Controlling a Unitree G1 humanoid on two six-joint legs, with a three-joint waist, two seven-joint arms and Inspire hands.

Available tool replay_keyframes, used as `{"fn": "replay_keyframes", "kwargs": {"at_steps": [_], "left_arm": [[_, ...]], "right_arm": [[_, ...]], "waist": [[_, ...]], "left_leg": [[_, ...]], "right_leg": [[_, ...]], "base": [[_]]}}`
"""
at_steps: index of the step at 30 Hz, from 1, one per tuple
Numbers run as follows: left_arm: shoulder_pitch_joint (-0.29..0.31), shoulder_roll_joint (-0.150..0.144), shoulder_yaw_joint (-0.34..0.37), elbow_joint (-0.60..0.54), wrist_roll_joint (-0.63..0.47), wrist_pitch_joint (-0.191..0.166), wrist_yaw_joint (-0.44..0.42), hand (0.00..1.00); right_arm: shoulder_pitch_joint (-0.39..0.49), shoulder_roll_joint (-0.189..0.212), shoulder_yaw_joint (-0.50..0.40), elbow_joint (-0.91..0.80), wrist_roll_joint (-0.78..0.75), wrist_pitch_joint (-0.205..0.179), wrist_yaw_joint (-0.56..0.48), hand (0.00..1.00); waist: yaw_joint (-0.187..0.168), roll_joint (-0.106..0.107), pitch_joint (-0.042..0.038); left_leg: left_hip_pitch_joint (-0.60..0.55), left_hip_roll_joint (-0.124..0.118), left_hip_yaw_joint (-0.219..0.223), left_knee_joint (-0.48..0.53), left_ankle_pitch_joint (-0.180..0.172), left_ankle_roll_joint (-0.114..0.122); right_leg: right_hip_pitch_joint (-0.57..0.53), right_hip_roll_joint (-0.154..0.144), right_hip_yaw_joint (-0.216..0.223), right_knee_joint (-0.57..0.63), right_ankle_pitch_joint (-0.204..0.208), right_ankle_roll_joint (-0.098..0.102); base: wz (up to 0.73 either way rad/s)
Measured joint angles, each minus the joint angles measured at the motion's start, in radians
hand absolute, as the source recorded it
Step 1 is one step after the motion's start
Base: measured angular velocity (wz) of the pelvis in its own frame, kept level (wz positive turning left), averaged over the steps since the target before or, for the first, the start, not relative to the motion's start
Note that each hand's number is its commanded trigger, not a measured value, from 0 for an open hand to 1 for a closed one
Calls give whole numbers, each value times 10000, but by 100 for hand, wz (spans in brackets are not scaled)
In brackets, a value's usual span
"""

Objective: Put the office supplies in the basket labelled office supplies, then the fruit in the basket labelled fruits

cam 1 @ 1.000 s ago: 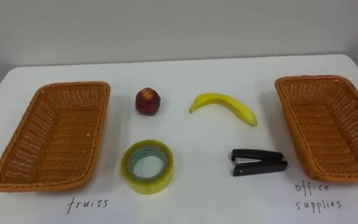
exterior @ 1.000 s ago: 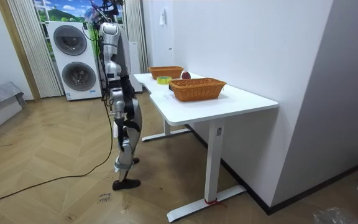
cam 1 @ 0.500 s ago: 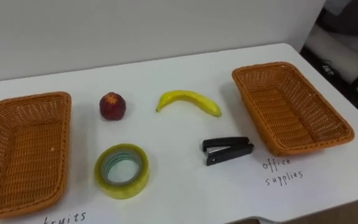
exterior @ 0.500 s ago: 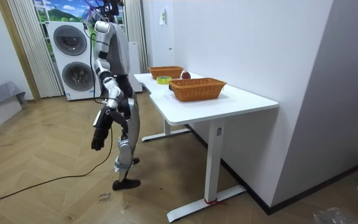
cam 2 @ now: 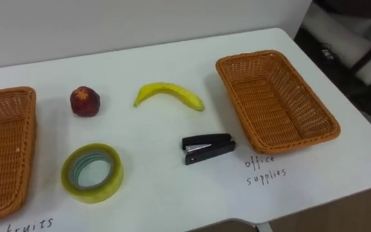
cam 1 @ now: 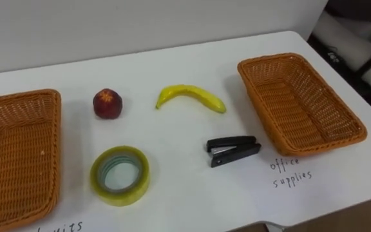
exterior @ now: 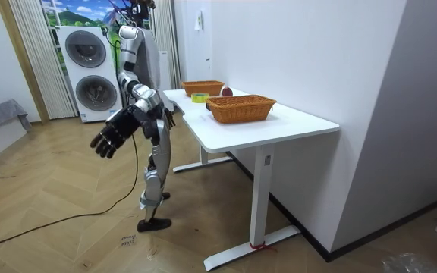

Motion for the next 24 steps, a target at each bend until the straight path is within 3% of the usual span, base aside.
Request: {"fn": "replay_keyframes", "kwargs": {"at_steps": [1, 2, 5, 9, 12, 14, 22, 24], "left_arm": [[-23, 24, -3, 67, 178, -67, 0, 0], [-22, 28, -5, 71, 226, -118, 0, 0], [-73, 89, -19, 305, 237, -269, 0, 0], [-209, 170, -74, 769, 236, -388, 7, 0], [-288, 212, -76, 1117, 238, -414, 4, 0], [-352, 210, -76, 1353, 236, -441, -51, 0], [-325, 209, -229, 1982, 288, -459, -138, 0], [-316, 208, -210, 2055, 386, -461, -176, 0]], "right_arm": [[-51, -84, -5, -235, -711, -93, 6, 0], [-61, -98, -2, -614, -1463, -100, 14, 0], [-246, -176, 9, -1722, -3250, -164, 32, 0], [-545, -364, 36, -2908, -4741, -167, 123, 0], [-1213, -596, 245, -3740, -6063, -157, 236, 0], [-1344, -780, 467, -4035, -7341, -151, 446, 0], [-1882, -1066, 1671, -5028, -9108, -68, 1614, 0], [-1921, -1076, 1761, -5051, -9312, -70, 1902, 0]], "waist": [[12, -21, 32], [59, -76, 2], [103, -33, 20], [318, 32, 14], [373, 41, 11], [613, 23, 15], [1136, -44, 64], [1263, -135, 26]], "left_leg": [[-18, 0, 0, 1, 0, 0], [-81, 1, -9, 2, 0, 0], [-104, 1, -18, 15, 0, 0], [-67, 2, -7, -45, 1, -1], [-14, 8, -29, -50, 2, -2], [76, 20, -28, -61, 2, -3], [386, 44, -204, -129, 8, -14], [380, 34, -348, -129, 16, -26]], "right_leg": [[-19, 2, 1, 3, 0, 0], [-102, 1, -23, 44, 1, 0], [-123, 2, -38, 48, 3, -1], [-106, 7, -49, 49, 5, -2], [-62, -5, -230, 46, 8, -5], [16, -7, -374, 41, 10, -7], [386, -47, -1210, 4, 12, -11], [454, -66, -1429, 0, 12, -10]], "base": [[0], [0], [0], [0], [0], [0], [7], [16]]}}
